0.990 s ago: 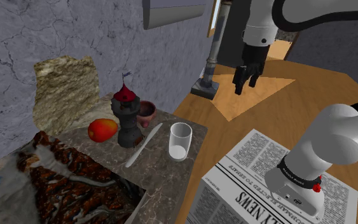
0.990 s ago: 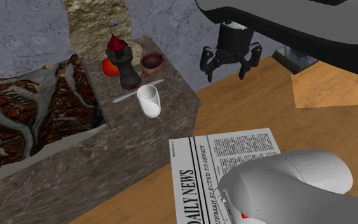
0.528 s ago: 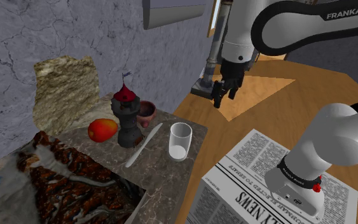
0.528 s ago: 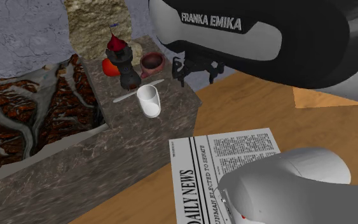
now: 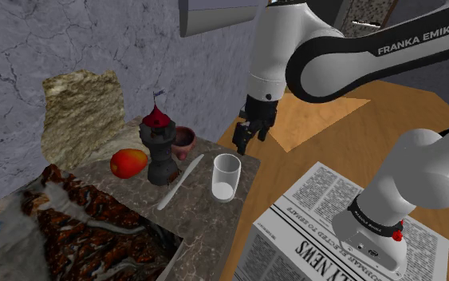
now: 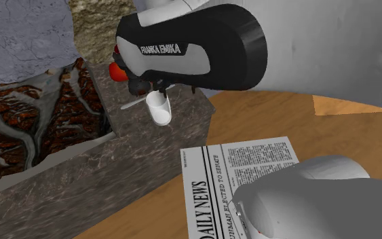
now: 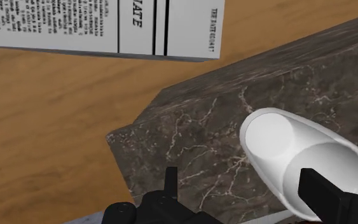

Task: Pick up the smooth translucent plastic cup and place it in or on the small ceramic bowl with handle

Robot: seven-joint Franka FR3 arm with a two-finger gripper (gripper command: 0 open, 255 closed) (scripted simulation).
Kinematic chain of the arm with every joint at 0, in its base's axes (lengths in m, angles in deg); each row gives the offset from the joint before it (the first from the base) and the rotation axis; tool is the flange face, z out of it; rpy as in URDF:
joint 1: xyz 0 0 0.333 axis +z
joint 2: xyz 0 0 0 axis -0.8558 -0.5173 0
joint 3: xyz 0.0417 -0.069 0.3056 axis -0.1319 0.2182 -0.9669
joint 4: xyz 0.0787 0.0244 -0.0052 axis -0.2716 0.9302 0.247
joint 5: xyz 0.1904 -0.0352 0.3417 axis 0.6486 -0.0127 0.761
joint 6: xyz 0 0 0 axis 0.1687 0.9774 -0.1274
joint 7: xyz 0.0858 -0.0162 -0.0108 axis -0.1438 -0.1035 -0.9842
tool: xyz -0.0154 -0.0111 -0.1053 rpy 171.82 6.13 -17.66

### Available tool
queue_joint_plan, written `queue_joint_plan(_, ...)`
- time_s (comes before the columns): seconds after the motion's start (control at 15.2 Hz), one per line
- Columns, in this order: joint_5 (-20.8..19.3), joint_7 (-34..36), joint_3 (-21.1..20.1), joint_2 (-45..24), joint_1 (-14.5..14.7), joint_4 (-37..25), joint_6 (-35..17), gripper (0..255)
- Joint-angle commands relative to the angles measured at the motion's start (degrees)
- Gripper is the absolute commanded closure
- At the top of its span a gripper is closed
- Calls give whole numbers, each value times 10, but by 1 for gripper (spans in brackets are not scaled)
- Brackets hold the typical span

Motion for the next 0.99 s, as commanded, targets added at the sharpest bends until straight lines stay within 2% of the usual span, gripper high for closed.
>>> queue_joint_plan(0.0,-6,19,-21,-33,2,-12,-33,0)
queue_joint_plan(0.13,-17,41,-43,-69,3,-28,-60,0)
queue_joint_plan(0.59,-28,51,-52,-103,-2,0,-121,0)
queue_joint_plan(0.92,-29,52,-53,-106,-2,2,-126,0)
